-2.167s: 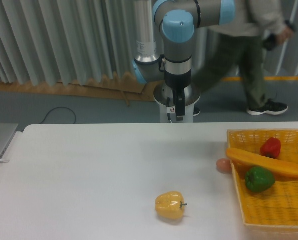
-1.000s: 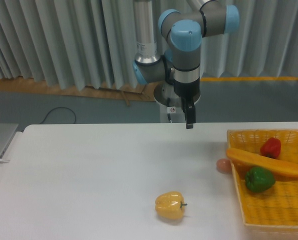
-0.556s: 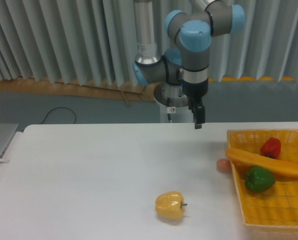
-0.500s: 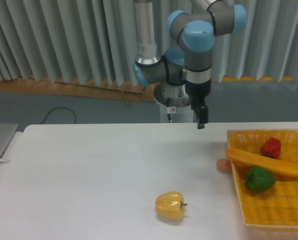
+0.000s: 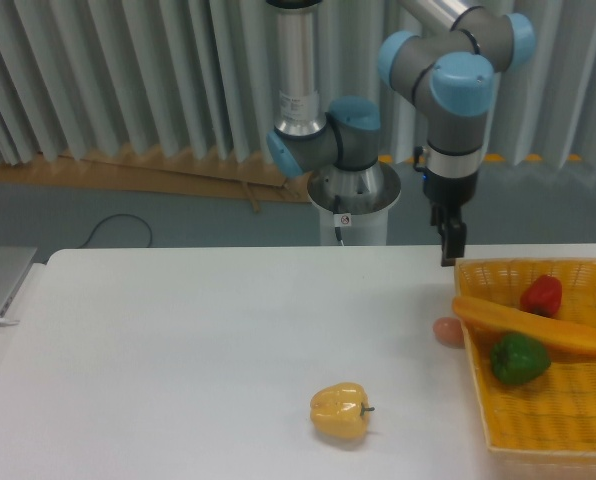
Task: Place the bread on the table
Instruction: 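Move the open gripper over the yellow basket above the orange bread loaf, then lower the gripper into the basket onto the bread loaf, then close the gripper around the middle of the orange bread loaf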
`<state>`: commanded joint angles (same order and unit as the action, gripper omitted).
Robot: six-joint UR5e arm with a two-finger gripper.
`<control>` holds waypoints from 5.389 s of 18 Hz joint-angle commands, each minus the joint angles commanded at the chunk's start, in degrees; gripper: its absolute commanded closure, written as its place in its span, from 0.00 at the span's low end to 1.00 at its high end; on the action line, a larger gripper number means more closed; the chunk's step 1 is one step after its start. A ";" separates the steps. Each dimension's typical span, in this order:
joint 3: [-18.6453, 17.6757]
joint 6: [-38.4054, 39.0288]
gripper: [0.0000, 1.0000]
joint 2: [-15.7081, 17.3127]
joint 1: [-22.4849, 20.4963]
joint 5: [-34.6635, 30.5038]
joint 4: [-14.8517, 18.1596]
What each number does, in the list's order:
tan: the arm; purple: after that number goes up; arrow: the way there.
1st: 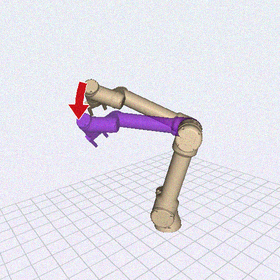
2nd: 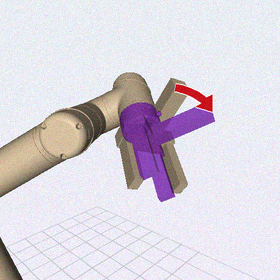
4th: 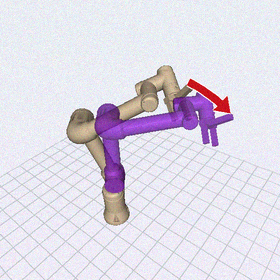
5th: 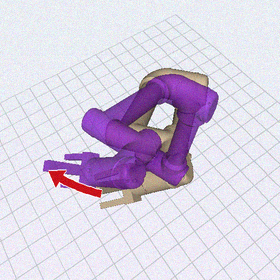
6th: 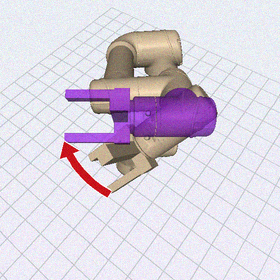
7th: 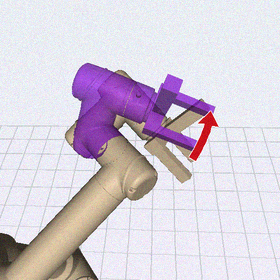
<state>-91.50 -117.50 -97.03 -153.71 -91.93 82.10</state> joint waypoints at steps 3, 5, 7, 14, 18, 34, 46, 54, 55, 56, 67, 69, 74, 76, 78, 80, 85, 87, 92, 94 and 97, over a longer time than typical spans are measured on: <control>0.09 -7.37 0.00 -2.19 -3.08 0.18 -2.91; 0.18 -13.78 0.00 -3.87 -4.40 0.35 -3.87; 0.18 -16.00 0.00 -4.75 -4.75 0.26 -5.19; 0.70 -16.01 0.00 -9.14 -4.75 0.18 -8.89; 0.27 -15.40 0.00 -10.11 -4.93 0.26 -10.20; -5.62 -14.42 0.00 -9.59 -3.00 0.35 -14.60; -5.45 -21.46 0.00 -10.02 -7.04 2.02 -14.69; -4.75 -20.76 0.00 -12.75 -6.60 2.02 -18.29; -4.75 -20.41 0.00 -13.10 -6.51 2.02 -18.99; -4.75 -20.32 0.00 -13.28 -6.51 2.02 -19.43; -2.90 -20.49 0.00 -11.26 -6.87 1.76 -15.24; -3.42 -20.58 0.00 -10.12 -6.95 1.84 -14.60; -5.45 -20.58 0.00 -8.97 -7.57 4.74 -14.25; -6.06 -20.41 0.00 -8.80 -7.74 6.23 -14.25; -6.50 -20.05 0.00 -8.79 -7.39 6.42 -14.43; -6.42 -20.05 0.00 -9.23 -7.39 6.42 -14.78; -6.42 -20.23 0.00 -10.64 -7.48 6.33 -16.53; -6.07 -20.49 0.00 -11.34 -7.57 6.24 -16.97; -5.98 -20.32 0.00 -12.75 -7.48 6.15 -18.12; -5.89 -20.05 0.30 -12.58 -7.48 6.06 -17.94; -5.63 -19.18 0.45 -12.14 -7.39 5.89 -17.86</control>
<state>-97.12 -136.67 -109.16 -161.10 -86.04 64.25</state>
